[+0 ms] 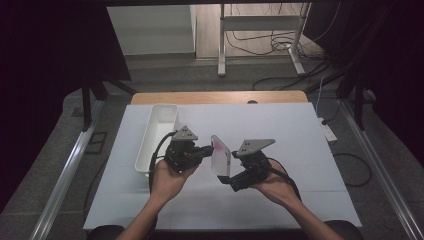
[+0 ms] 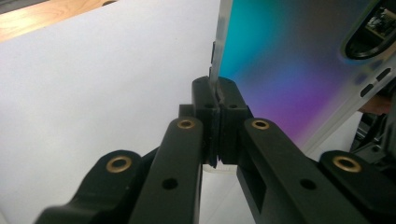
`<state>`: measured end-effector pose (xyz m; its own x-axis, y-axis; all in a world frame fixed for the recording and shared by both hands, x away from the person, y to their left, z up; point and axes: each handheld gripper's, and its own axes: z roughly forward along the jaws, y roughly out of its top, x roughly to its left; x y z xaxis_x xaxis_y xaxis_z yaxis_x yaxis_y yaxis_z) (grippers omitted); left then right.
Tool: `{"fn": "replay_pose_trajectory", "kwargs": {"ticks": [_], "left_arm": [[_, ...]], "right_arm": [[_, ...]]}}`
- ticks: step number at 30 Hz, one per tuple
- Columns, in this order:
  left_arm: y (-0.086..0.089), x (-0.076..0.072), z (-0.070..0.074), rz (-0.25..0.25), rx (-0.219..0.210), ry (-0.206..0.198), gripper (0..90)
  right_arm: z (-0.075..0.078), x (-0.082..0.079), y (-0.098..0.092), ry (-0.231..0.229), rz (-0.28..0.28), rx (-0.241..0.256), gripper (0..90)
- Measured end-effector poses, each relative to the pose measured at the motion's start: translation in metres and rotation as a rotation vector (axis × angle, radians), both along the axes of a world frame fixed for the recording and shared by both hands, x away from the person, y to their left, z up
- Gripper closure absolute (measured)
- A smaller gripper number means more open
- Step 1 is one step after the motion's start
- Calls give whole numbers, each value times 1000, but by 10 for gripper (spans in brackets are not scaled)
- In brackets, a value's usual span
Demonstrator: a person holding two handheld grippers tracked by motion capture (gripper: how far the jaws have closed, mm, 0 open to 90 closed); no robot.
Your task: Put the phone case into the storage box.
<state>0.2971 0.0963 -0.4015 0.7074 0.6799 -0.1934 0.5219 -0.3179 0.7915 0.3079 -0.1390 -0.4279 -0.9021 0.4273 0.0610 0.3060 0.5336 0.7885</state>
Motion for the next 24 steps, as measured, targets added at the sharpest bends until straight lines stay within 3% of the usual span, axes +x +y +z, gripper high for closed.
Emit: {"fn": "replay_pose_trajectory", "kwargs": {"ticks": [6,24], "left_arm": [[6,2,0,14,2,-4,881],[18,7,-1,41,13,-5,880]], "right_arm": [[-2,1,-8,7,-29,-4,8],[-4,-2,-23,0,-30,-43,11]]}}
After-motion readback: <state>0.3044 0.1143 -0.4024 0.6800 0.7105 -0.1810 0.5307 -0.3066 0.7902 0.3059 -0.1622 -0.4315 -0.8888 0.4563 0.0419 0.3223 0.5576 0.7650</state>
